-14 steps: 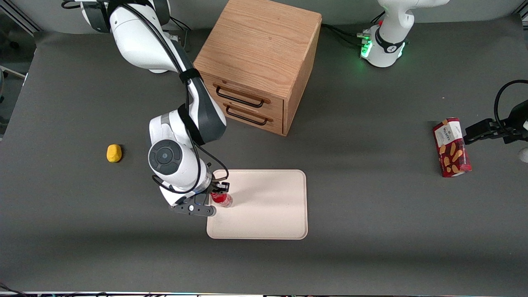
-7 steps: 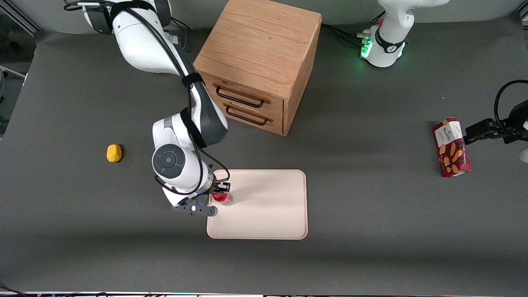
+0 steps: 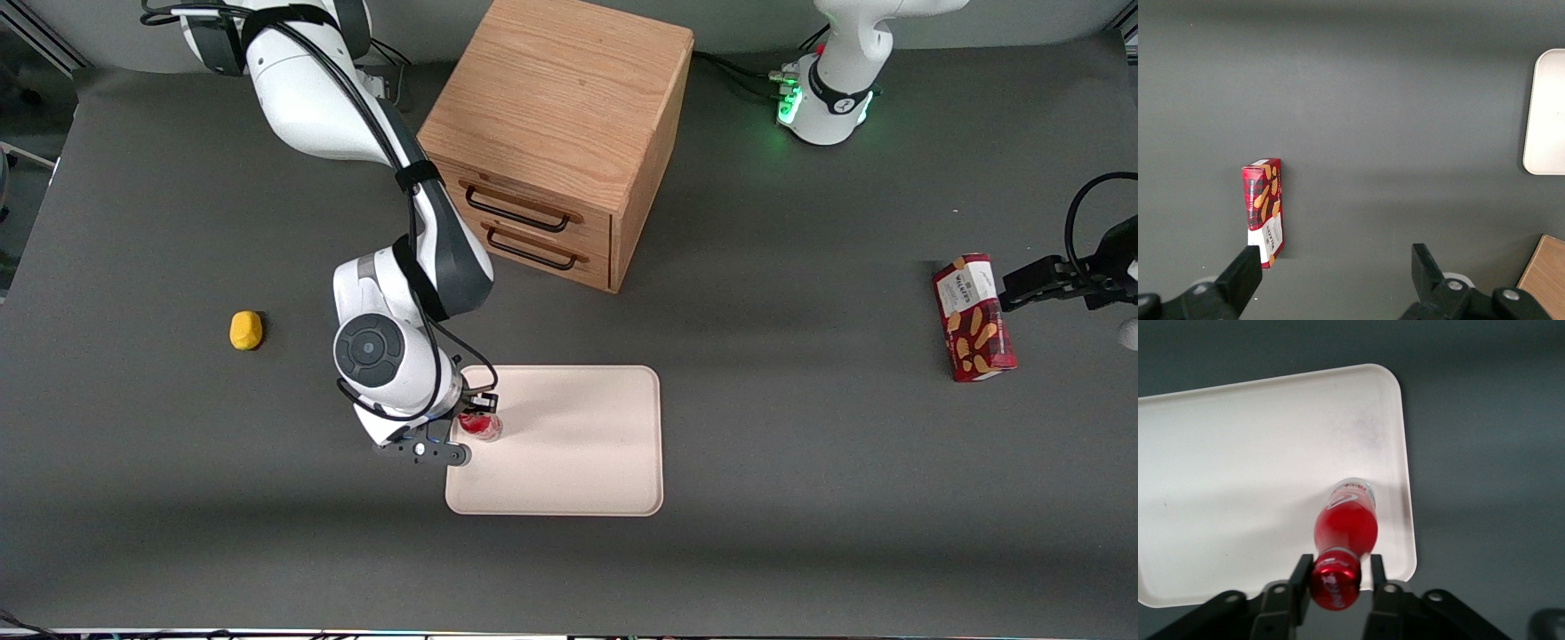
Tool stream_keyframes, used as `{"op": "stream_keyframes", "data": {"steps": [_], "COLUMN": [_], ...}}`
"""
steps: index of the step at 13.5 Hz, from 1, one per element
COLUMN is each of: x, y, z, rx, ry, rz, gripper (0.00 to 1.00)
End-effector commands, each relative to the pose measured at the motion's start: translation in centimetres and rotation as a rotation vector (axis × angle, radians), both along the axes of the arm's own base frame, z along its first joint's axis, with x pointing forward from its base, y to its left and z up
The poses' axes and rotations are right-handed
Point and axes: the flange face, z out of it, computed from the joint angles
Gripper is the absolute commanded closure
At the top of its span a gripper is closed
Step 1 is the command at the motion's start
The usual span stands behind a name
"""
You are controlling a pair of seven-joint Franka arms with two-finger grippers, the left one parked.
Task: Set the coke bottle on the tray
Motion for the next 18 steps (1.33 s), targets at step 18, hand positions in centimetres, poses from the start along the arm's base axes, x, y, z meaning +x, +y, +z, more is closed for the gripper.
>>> {"op": "stream_keyframes", "data": {"steps": [18], "x": [-7.1], "y": [-5.0], "z": [21.0], "rx": [0.019], "ry": [0.127], "rz": [0.000], "gripper": [0.00]}}
